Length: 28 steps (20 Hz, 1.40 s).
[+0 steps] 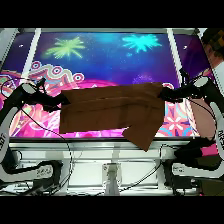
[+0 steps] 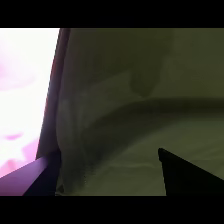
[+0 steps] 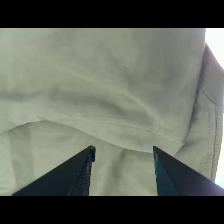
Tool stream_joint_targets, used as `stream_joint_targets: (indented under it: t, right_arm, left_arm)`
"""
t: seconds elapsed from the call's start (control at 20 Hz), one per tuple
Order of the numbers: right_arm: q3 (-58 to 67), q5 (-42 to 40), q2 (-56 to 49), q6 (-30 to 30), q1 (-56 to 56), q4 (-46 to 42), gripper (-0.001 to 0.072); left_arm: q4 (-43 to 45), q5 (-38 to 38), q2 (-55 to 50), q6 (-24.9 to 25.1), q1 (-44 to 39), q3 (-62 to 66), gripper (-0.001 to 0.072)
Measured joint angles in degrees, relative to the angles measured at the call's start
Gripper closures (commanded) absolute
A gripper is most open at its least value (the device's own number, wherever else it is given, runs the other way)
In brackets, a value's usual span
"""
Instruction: Fold the clothes and pants, and hang the long-sleeved shirts on hangers.
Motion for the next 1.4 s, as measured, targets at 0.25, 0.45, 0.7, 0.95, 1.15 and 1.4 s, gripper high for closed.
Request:
stream_joint_targets:
  t: [0.25, 0.45, 0.7, 0.95, 1.15, 1.4]
  right_arm:
    - [3.48, 3.23, 2.47, -2.23, -1.07, -2.75, 0.0308]
    - [4.50, 7.04, 7.39, -6.16, -4.81, -4.48, 0.0309]
    - [-3.39, 13.09, 15.23, -10.71, -10.86, -4.85, 0.0308]
    - [-20.70, 12.98, 23.56, -12.09, -12.66, -0.81, 0.0309]
    - [-32.52, 11.10, 28.52, -12.22, -12.92, 3.28, 0.0310]
    - [-38.01, 9.27, 29.97, -9.03, -12.96, 4.87, 0.0396]
  left_arm:
    - [-0.85, -0.96, 2.71, 0.94, 1.84, 1.27, 0.0347]
    - [-0.98, -1.46, 10.40, 5.60, 6.01, 2.05, 0.0688]
    - [-1.11, -2.32, 23.52, 15.26, 11.41, 1.66, 0.0689]
    - [-1.07, -3.15, 32.41, 20.17, 15.58, -3.61, 0.0688]
    - [-1.09, -3.19, 34.80, 21.31, 16.79, -7.89, 0.0688]
    - [-1.11, -3.19, 35.47, 21.73, 17.16, -11.50, 0.0688]
